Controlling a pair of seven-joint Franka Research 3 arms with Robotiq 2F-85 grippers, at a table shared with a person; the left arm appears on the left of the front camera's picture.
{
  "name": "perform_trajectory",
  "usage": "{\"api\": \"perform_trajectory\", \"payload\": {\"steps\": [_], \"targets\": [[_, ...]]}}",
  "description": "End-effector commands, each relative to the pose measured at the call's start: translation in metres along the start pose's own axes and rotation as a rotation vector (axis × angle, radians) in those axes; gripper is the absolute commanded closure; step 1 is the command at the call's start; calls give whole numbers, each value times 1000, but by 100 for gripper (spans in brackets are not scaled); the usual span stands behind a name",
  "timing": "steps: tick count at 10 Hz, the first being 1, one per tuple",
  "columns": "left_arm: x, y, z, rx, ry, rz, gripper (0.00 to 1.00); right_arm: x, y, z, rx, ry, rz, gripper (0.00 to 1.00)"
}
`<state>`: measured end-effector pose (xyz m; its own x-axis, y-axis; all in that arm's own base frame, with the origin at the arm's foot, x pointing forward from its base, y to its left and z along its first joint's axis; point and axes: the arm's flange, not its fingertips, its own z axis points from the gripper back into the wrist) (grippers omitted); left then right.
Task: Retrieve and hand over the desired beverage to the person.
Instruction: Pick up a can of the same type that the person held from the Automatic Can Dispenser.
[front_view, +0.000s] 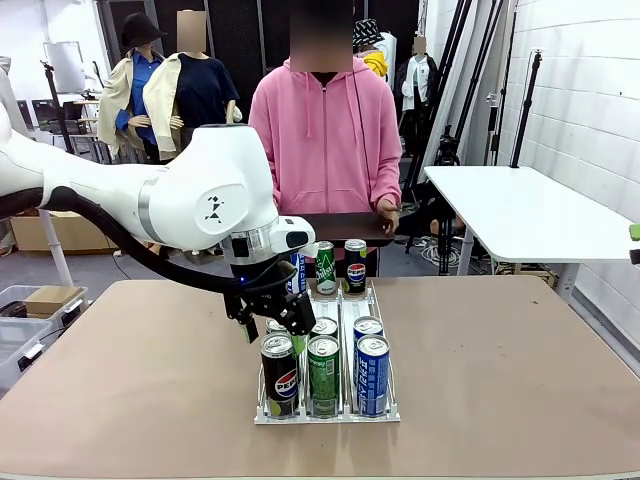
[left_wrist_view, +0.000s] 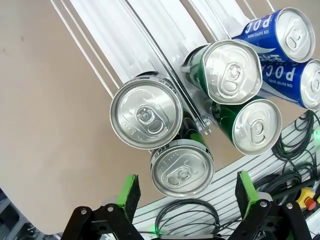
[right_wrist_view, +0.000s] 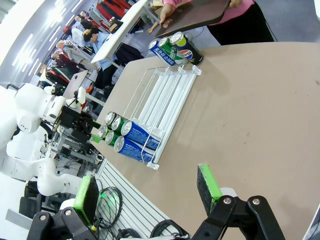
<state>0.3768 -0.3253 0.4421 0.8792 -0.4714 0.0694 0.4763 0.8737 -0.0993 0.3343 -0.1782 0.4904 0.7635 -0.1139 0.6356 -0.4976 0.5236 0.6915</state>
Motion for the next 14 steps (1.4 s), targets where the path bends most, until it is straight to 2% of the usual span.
{"api": "perform_trajectory", "payload": {"steps": [1, 7, 14], "targets": [[-1, 1, -12, 16, -6, 12, 0, 1, -1, 0, 14, -8, 4, 0], [0, 9, -28, 33, -30, -3, 0, 1, -1, 0, 14, -8, 4, 0], [7, 9, -40, 47, -10, -27, 0, 1, -1, 0, 14, -8, 4, 0]]}}
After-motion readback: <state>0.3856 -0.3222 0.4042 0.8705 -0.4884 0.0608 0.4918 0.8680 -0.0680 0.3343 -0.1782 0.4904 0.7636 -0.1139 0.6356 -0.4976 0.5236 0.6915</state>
